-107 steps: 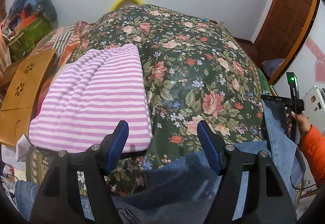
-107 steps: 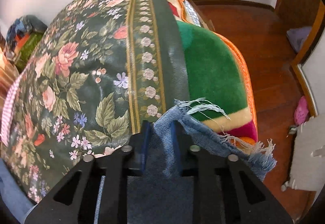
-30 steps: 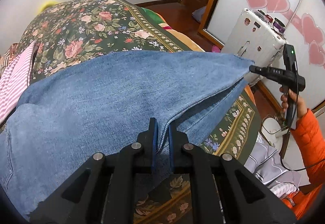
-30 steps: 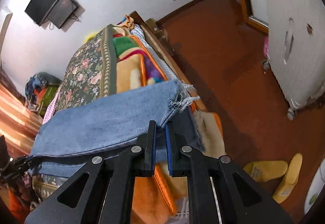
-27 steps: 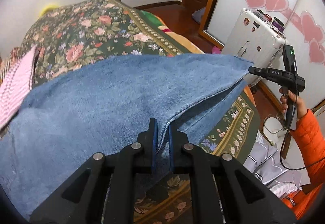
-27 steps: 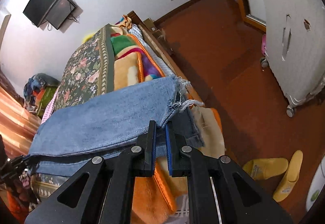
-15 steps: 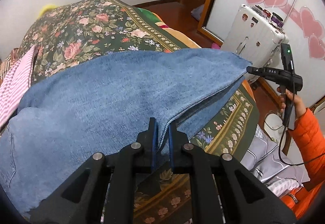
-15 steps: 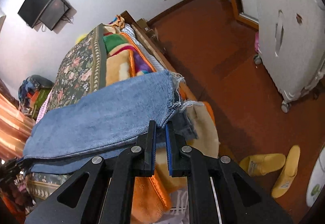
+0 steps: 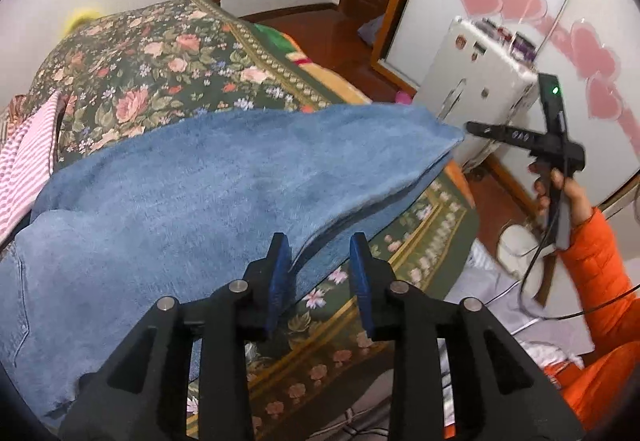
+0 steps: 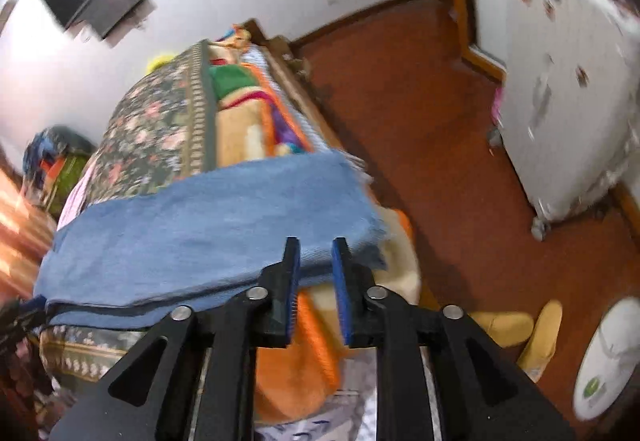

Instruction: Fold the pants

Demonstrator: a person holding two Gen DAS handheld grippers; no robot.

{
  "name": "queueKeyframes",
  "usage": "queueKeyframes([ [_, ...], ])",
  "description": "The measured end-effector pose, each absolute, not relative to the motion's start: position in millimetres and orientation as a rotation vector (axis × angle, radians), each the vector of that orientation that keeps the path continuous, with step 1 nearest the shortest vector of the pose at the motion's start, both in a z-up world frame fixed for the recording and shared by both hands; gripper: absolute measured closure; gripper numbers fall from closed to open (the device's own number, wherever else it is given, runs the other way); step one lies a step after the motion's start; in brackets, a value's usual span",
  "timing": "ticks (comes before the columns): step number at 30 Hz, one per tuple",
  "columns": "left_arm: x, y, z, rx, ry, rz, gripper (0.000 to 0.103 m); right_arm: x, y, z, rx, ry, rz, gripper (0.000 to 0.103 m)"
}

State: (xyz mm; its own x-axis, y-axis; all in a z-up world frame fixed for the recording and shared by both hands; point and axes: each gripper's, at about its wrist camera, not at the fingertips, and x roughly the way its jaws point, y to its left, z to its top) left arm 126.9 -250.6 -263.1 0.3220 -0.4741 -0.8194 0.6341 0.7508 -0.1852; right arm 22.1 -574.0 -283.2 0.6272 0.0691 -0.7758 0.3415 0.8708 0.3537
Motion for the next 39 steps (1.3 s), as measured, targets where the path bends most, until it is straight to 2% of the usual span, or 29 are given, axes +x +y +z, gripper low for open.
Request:
queueKeyframes([
  [2, 133, -249, -256, 0.175, 0.981, -0.713, 0.073, 33, -554, -274, 0.481, 0.869, -0.108, 0.068],
  [3, 138, -248, -253, 0.174, 0.968, -0.692, 0.073, 38, -545, -273, 0.466, 0.865, -0.082, 0.067],
  [13, 151, -246, -294, 0.136, 1.077, -0.662, 0.073, 78, -455, -303, 0.325, 0.978, 0.122, 0.067],
  [17, 141, -245, -298, 0.122, 1.055, -0.681, 0.063, 66, -456, -323, 0.323, 1.032, 0.137, 0.067],
  [23, 141, -235, -284, 0.089, 1.052, -0.700, 0.063, 65, -453, -309, 0.279, 1.068, 0.120, 0.067],
  [26, 147, -206, -261, 0.044, 0.985, -0.638, 0.063, 69, -446, -291, 0.238, 1.045, 0.119, 0.066],
  [28, 153, -183, -248, 0.019, 0.948, -0.583, 0.062, 74, -438, -274, 0.211, 1.015, 0.133, 0.062],
  [32, 165, -119, -223, -0.012, 0.853, -0.416, 0.048, 87, -411, -244, 0.147, 0.946, 0.187, 0.055],
  [39, 184, 11, -219, -0.060, 0.822, -0.116, 0.043, 121, -344, -210, 0.084, 0.879, 0.342, 0.047],
])
